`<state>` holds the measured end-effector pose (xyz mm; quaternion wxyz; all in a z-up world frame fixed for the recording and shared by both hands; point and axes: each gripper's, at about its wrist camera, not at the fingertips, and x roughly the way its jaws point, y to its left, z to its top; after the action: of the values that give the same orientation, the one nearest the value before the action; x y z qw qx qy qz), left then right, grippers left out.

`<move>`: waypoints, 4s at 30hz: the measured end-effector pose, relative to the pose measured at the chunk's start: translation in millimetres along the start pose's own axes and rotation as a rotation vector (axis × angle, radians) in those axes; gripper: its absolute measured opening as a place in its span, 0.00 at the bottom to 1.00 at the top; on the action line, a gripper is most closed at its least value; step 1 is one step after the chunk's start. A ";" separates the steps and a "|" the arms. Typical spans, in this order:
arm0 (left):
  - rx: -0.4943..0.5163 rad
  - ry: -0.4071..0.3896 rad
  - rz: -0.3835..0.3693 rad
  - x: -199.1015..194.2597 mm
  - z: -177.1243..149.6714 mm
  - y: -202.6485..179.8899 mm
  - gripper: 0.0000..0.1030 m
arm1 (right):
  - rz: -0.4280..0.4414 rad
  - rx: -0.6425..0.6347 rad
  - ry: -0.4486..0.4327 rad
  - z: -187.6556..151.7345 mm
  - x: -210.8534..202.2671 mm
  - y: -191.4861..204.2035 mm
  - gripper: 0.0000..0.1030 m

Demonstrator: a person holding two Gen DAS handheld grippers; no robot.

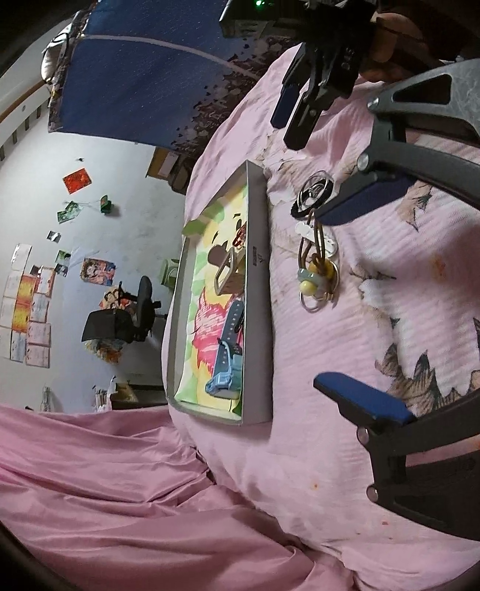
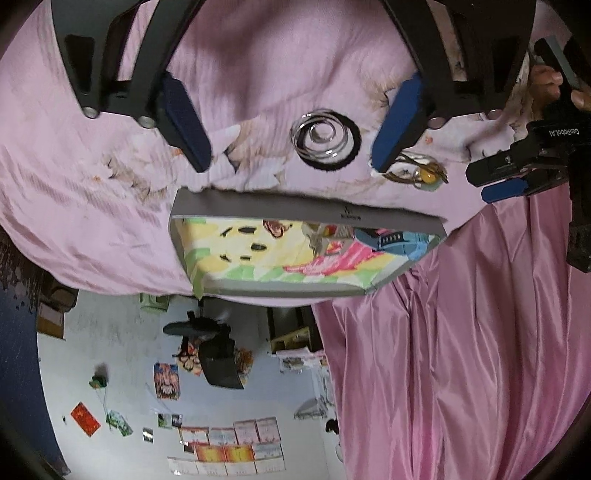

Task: Organize jewelry
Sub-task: 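Open both tools and withdraw them from the tray, then grasp the key ring with the left tool while the right grasps the black hair tie, then lift the key ring and hair tie toward the tray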

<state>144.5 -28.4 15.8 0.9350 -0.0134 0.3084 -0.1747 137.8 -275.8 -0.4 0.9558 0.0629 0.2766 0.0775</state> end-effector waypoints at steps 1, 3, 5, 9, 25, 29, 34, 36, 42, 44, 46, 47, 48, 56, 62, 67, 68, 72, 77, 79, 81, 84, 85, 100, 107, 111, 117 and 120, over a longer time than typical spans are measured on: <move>0.002 0.003 -0.005 0.6 -0.1 -0.7 0.70 | 0.003 0.006 0.006 -0.8 1.2 -0.8 0.73; 0.000 0.007 -0.016 1.4 0.5 -1.3 0.66 | 0.011 0.013 0.016 -2.2 3.5 -2.5 0.67; 0.000 0.011 -0.026 3.3 1.2 -2.7 0.64 | 0.015 0.017 0.025 -3.5 6.0 -3.4 0.65; 0.022 0.024 -0.034 7.0 2.5 -7.7 0.59 | 0.025 0.010 0.048 -5.9 10.5 -2.7 0.55; 0.098 0.108 -0.003 34.0 9.0 -21.0 0.41 | 0.067 0.032 0.146 -13.9 31.4 -3.5 0.36; 0.069 0.107 -0.006 36.6 11.4 -16.8 0.31 | 0.079 0.038 0.158 -13.9 36.5 -4.6 0.33; 0.016 0.096 -0.021 37.9 11.6 -7.7 0.28 | 0.090 0.048 0.184 -11.2 45.3 -8.8 0.28; 0.008 0.091 -0.023 37.7 11.2 -6.9 0.28 | 0.094 0.056 0.195 -10.4 48.9 -11.1 0.27; -0.005 0.070 -0.022 35.0 11.3 -4.8 0.28 | 0.112 0.053 0.210 -4.1 60.2 -11.3 0.22; -0.013 0.064 -0.018 33.6 11.5 -3.4 0.28 | 0.124 0.037 0.200 -1.1 58.9 -8.3 0.22; -0.021 0.062 -0.019 32.8 11.9 -2.3 0.28 | 0.147 0.011 0.184 2.2 56.5 -1.2 0.22; -0.025 0.063 -0.021 32.8 12.2 -1.6 0.28 | 0.158 0.000 0.181 3.3 55.7 1.9 0.22; -0.027 0.064 -0.020 33.0 12.6 -1.1 0.28 | 0.172 -0.013 0.180 4.0 55.1 5.4 0.22; -0.066 0.059 -0.033 30.8 16.1 4.3 0.28 | 0.247 -0.107 0.205 4.5 58.4 29.2 0.16; -0.096 0.063 -0.048 28.3 18.5 8.9 0.28 | 0.265 -0.133 0.254 0.7 65.3 36.9 0.16; -0.108 0.060 -0.042 23.7 19.4 12.0 0.28 | 0.255 -0.118 0.258 -1.4 63.8 34.3 0.06; -0.110 0.057 -0.041 22.7 20.0 11.9 0.28 | 0.255 -0.117 0.257 -1.6 63.7 34.2 0.06; -0.110 0.049 -0.042 18.3 23.3 10.6 0.28 | 0.255 -0.116 0.243 -1.2 60.0 34.1 0.05; -0.116 0.035 -0.052 10.2 30.5 9.2 0.28 | 0.250 -0.100 0.207 2.4 51.3 30.9 0.05; -0.112 0.027 -0.050 6.9 33.8 8.3 0.28 | 0.257 -0.082 0.183 5.8 45.2 27.6 0.05; -0.109 0.016 -0.047 4.2 37.8 7.0 0.28 | 0.267 -0.065 0.160 9.3 39.2 25.0 0.05; -0.105 -0.004 -0.044 -0.5 45.0 5.5 0.28 | 0.277 -0.054 0.120 15.6 29.9 22.5 0.05; -0.105 -0.011 -0.044 -1.8 47.7 5.3 0.28 | 0.279 -0.053 0.110 17.2 28.4 22.0 0.05; -0.124 -0.054 -0.036 19.8 75.5 1.1 0.28 | 0.335 0.047 0.010 47.7 21.6 -5.6 0.05; -0.133 -0.047 -0.037 28.7 74.9 0.1 0.28 | 0.398 0.128 0.046 47.2 36.6 -22.9 0.05; -0.139 -0.029 -0.041 31.1 68.4 -1.4 0.28 | 0.397 0.181 0.122 36.4 54.3 -30.3 0.05; -0.136 -0.004 -0.055 35.7 59.3 -5.5 0.28 | 0.387 0.285 0.210 25.9 71.4 -50.7 0.05; -0.135 0.001 -0.059 36.6 57.2 -6.2 0.28 | 0.351 0.313 0.230 22.9 72.5 -60.0 0.05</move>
<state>203.2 -51.3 42.0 0.9263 -0.0852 0.3195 -0.1809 217.5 -323.1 -28.6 0.8687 0.2476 0.3770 0.2049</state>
